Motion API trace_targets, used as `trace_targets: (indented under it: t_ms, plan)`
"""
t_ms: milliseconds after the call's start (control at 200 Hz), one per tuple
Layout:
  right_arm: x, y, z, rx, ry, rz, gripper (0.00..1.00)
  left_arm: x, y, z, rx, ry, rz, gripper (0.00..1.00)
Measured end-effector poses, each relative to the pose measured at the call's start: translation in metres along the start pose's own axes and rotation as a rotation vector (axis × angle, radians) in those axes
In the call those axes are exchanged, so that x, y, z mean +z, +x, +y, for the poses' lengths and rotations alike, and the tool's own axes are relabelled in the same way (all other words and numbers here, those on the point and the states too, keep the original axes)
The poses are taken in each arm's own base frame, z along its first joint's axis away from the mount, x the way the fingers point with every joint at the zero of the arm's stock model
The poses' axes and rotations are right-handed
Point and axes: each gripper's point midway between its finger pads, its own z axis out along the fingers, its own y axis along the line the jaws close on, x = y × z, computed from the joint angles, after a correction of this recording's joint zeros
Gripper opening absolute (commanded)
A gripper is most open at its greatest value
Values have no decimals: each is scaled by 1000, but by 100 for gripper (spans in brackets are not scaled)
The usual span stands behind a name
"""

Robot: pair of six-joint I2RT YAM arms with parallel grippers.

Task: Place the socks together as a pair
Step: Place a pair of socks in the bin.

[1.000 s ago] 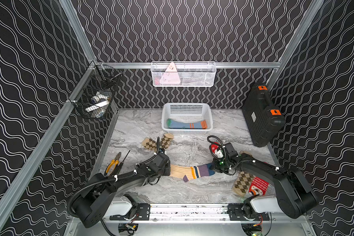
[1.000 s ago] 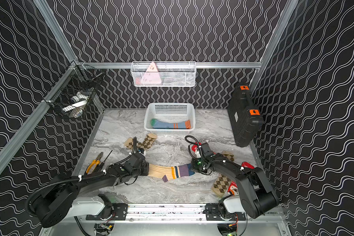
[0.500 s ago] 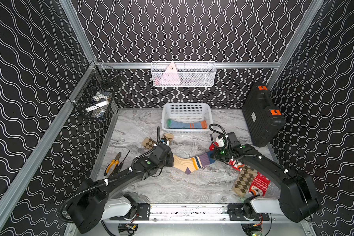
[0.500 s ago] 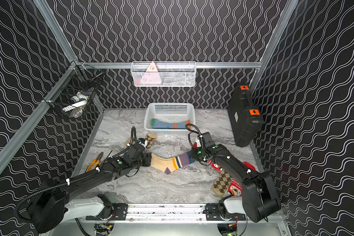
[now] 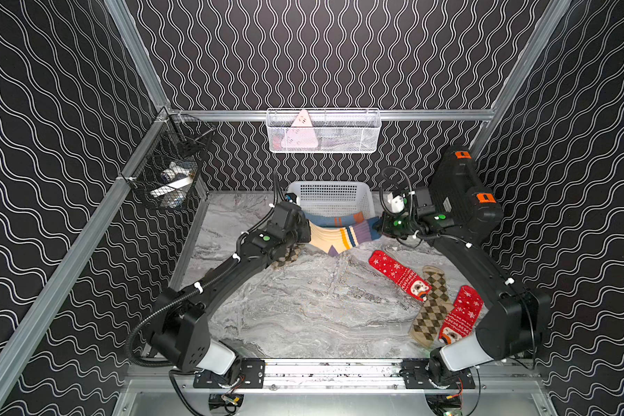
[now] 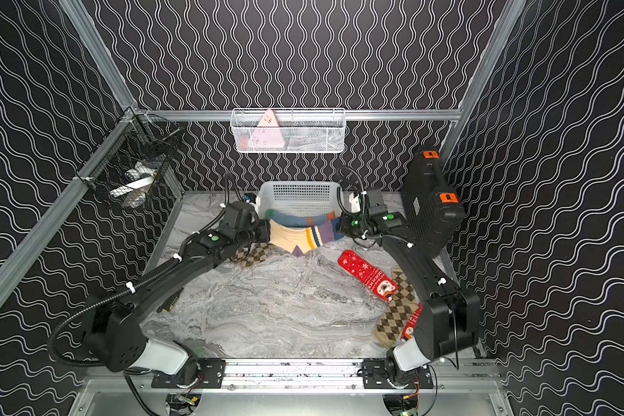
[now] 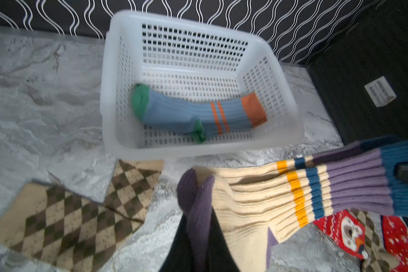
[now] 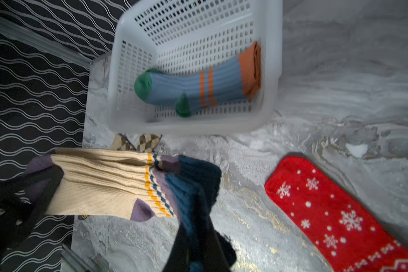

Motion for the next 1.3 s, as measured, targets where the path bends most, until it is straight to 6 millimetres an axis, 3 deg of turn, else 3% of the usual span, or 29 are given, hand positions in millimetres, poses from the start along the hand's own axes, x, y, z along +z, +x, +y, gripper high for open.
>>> trace_targets:
  t_ms: [110,235,535,705,861,1156,1236,1301]
  plan:
    - [13,-32,-3,18,-7,-24,0,20,-28,9,-3,-19,-24,0]
    - [33,-59,-9,39,-17,-29,0,50,-43,18,1,-33,-15,0]
    - [96,-88,-27,99,-53,14,0,126,-44,26,25,-54,37,0]
    - [126,-92,-34,119,-70,44,0,149,-46,31,43,-70,43,0]
    - [146,-81,-42,141,-78,91,0,163,-46,48,52,-111,52,0]
    - [165,-72,-49,156,-86,129,0,185,-42,63,71,-143,75,0]
    - [167,-74,-49,153,-88,126,0,191,-45,62,79,-142,72,12]
    - [169,-74,-50,153,-85,129,7,195,-44,63,95,-144,78,37]
